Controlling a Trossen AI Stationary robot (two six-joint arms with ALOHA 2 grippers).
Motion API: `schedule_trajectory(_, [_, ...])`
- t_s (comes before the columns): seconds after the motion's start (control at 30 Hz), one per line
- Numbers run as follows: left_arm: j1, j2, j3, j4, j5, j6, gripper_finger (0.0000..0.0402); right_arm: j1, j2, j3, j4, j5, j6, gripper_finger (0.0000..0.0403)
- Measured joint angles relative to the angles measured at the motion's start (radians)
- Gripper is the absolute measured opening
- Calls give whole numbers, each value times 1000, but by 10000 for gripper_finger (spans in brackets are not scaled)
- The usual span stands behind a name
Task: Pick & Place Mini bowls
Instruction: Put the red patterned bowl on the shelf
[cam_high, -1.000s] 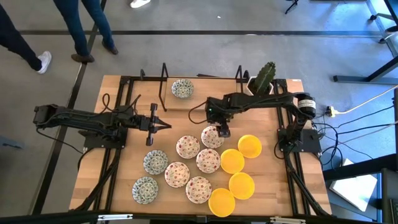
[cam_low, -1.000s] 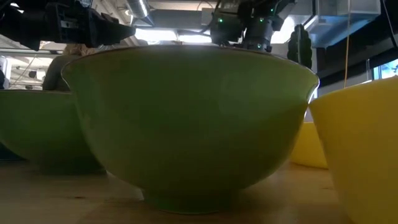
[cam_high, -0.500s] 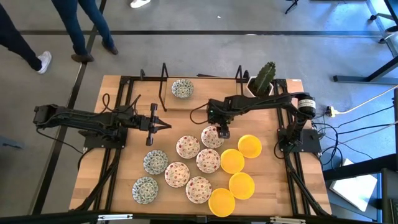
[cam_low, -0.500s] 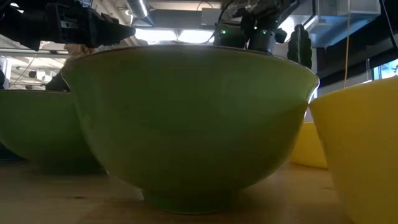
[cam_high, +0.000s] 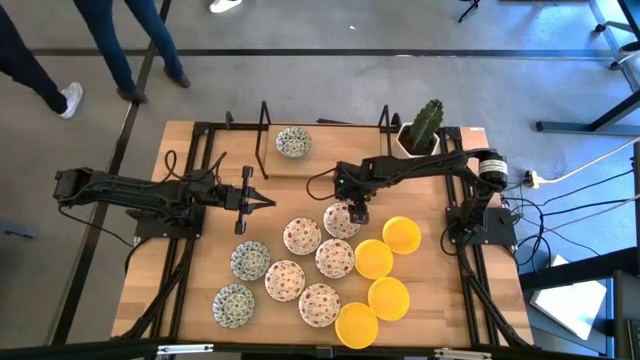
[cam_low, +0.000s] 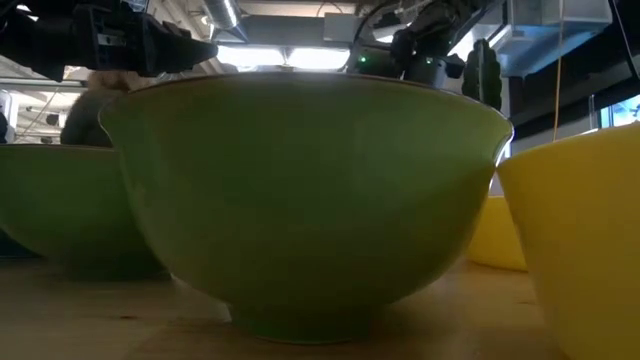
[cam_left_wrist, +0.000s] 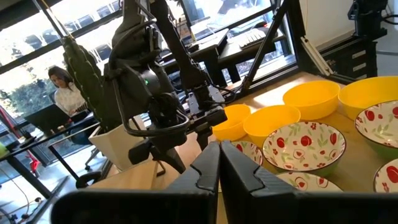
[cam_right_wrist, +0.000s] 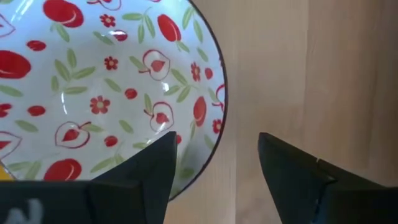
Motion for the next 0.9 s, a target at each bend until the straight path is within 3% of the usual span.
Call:
schedule_trajectory(0.23, [0,0,0,0,0,0,7,0,0,-4,44,0,2,197])
schedule_trajectory(0.9, [0,0,0,-2,0,0,2,0,0,-2,51,-14,13,27])
